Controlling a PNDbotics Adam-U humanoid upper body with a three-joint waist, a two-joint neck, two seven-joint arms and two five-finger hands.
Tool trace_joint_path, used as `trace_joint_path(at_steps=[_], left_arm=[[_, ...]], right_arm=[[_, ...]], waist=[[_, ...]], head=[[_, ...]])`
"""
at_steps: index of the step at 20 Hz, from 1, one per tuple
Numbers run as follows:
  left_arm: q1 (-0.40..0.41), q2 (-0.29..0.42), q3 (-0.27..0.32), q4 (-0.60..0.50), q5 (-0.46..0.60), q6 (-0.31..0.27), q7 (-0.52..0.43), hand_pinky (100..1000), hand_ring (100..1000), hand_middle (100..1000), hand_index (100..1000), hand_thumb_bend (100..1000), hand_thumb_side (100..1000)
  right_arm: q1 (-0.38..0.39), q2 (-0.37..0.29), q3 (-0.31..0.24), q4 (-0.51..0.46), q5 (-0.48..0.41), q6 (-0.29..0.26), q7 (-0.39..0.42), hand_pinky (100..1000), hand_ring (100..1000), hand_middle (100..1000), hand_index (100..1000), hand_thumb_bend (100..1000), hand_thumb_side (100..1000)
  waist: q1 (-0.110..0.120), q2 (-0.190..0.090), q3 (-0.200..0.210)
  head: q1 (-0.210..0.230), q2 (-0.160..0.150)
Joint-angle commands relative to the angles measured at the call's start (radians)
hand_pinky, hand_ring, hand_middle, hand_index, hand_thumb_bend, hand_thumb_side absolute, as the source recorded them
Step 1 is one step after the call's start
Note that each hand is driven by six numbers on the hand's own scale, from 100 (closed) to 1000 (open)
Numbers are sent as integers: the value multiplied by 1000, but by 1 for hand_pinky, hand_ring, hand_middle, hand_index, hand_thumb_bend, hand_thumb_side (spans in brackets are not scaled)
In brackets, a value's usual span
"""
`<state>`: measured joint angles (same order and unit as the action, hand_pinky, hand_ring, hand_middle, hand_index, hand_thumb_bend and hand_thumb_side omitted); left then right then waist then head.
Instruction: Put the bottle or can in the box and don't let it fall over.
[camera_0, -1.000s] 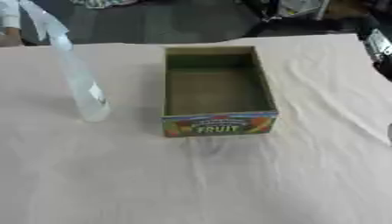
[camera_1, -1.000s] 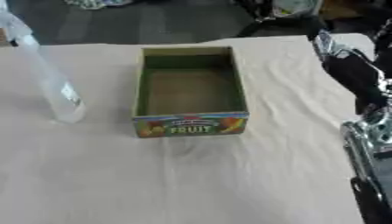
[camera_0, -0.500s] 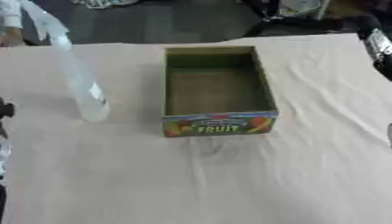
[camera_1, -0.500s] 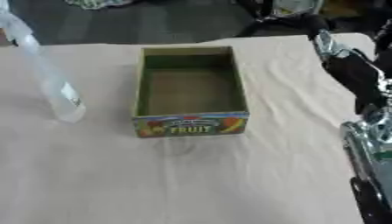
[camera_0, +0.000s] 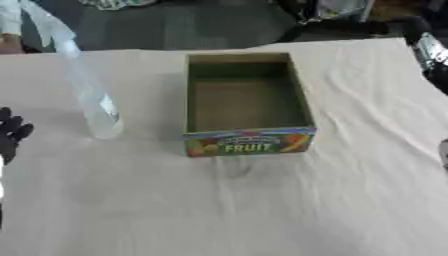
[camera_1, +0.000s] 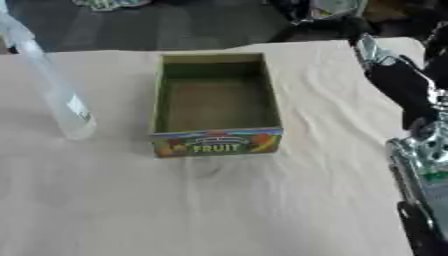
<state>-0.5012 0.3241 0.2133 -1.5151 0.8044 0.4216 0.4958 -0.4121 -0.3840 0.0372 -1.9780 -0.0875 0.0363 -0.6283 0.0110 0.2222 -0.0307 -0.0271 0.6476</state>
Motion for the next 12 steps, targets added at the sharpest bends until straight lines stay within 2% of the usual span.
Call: trace_joint_path(at_steps=[1, 12], left_arm=[[-25, 16, -8, 5, 50, -2, 1, 100, 100, 128, 1000, 850, 1000], [-66, 8, -84, 4, 216, -17, 52, 100, 100, 100, 1000, 846, 1000]], right_arm=[[-8, -22, -8, -22, -7, -1, -2, 904, 727, 880, 853, 657, 100], [-8, -19, -4, -22, -9, 1, 2, 904, 727, 881, 853, 657, 100]], waist=[[0, -20, -1], [-1, -23, -3]], head=[[2, -17], [9, -18]])
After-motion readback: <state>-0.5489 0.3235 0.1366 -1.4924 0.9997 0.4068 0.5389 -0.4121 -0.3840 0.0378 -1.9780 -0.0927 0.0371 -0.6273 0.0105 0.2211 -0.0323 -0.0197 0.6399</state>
